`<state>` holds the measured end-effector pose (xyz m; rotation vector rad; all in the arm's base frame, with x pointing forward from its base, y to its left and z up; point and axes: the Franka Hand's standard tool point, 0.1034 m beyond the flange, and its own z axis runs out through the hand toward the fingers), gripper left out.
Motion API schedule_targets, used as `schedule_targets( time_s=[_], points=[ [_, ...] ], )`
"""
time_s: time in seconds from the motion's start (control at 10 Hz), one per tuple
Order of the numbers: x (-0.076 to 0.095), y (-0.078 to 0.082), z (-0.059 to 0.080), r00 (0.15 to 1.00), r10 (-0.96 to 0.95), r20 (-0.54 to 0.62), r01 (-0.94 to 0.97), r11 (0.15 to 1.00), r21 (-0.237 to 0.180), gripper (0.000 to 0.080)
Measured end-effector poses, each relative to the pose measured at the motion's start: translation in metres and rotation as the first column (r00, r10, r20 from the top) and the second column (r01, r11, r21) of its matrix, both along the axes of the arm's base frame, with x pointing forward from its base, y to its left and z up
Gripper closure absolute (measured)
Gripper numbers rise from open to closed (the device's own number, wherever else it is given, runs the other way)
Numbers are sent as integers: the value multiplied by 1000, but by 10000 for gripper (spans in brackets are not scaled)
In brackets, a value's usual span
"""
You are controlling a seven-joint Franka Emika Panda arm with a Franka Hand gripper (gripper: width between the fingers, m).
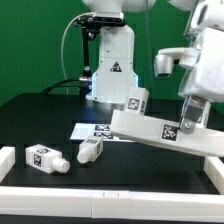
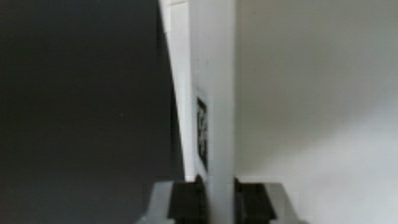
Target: Assemble square table
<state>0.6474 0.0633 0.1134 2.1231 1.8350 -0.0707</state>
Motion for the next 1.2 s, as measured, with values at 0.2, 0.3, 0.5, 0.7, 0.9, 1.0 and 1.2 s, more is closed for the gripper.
schedule_targets(
  time_s=[0.2,0.3,0.5,0.7,0.9,1.0,1.2],
  points=[
    [-2,-3,-1,999,-51,9,51,999,8,739],
    [-2,-4,-2,999,-53,8,53,999,7,739],
    [-5,-6,-11,998,-57,-3,57,998,-1,739],
    [-9,-16,-31,998,-51,-25,51,999,-11,739],
    [-11,-24,-43,998,-47,-36,47,999,-10,739],
    [-11,-30,-45,998,-55,-41,55,998,-8,739],
    [-12,-30,-46,997,-65,-38,64,998,-7,739]
  ],
)
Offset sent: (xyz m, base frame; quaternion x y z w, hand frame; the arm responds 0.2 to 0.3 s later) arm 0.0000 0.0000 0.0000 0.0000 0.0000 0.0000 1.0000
